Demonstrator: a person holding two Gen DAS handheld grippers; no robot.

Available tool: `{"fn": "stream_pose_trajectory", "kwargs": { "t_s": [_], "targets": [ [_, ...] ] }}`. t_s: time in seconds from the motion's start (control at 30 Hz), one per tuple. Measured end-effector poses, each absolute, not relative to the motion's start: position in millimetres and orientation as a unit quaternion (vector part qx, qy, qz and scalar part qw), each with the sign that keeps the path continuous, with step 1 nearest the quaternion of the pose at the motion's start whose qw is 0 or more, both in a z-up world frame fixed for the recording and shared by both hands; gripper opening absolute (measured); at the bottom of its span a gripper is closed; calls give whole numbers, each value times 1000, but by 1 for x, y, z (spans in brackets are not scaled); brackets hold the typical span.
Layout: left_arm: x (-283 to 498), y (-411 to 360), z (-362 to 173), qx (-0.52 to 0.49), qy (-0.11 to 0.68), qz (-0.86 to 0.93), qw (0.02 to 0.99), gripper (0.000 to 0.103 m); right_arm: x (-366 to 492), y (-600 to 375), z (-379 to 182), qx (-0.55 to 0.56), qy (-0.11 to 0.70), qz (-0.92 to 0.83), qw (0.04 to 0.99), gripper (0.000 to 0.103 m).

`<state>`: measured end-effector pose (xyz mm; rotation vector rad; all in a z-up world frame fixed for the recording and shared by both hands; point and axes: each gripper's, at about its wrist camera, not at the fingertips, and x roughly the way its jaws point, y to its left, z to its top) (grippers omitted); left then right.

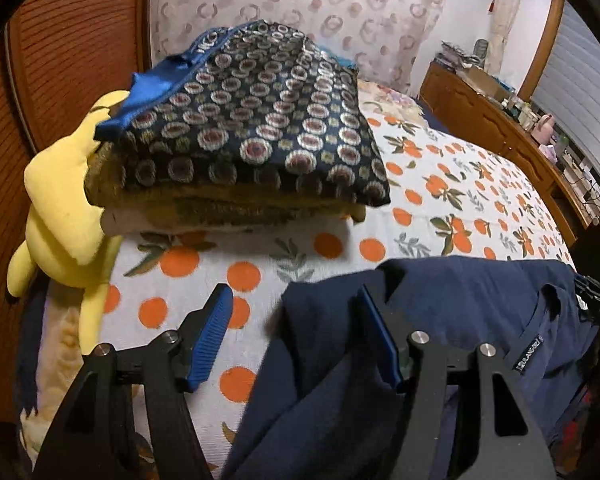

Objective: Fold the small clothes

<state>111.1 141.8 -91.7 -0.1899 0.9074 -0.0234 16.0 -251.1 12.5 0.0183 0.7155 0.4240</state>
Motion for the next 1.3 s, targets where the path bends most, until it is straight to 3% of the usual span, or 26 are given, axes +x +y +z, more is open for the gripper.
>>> {"fn": "stream_pose_trajectory", "kwargs": {
  "t_s": [0.17,0.4,0.5,0.53,0.63,0.67,0.83,1.3],
  "targets": [
    [108,132,-95,-83,442,-30,892,47,16,-251,12,7,348,206,915,47],
    [106,122,-100,-79,450,-62,887,43,16,-244,15,-13,352,199,915,47],
    [107,123,-99,-86,450,-72,886,33,16,-240,16,-22,352,200,914,47],
    [107,123,-99,-86,449,-74,887,25,15,-238,16,-26,352,200,914,45],
    [105,120,-94,-81,442,-75,890,14,12,-232,17,-36,352,208,912,29],
    [102,120,-92,-80,436,-74,893,13,11,-230,18,-40,351,211,911,23],
    [85,118,-70,-82,387,-79,915,11,-1,-221,24,-68,336,205,917,15],
    [28,123,19,-108,258,-88,956,10,-95,-256,112,-24,179,194,964,11]
  ]
}}
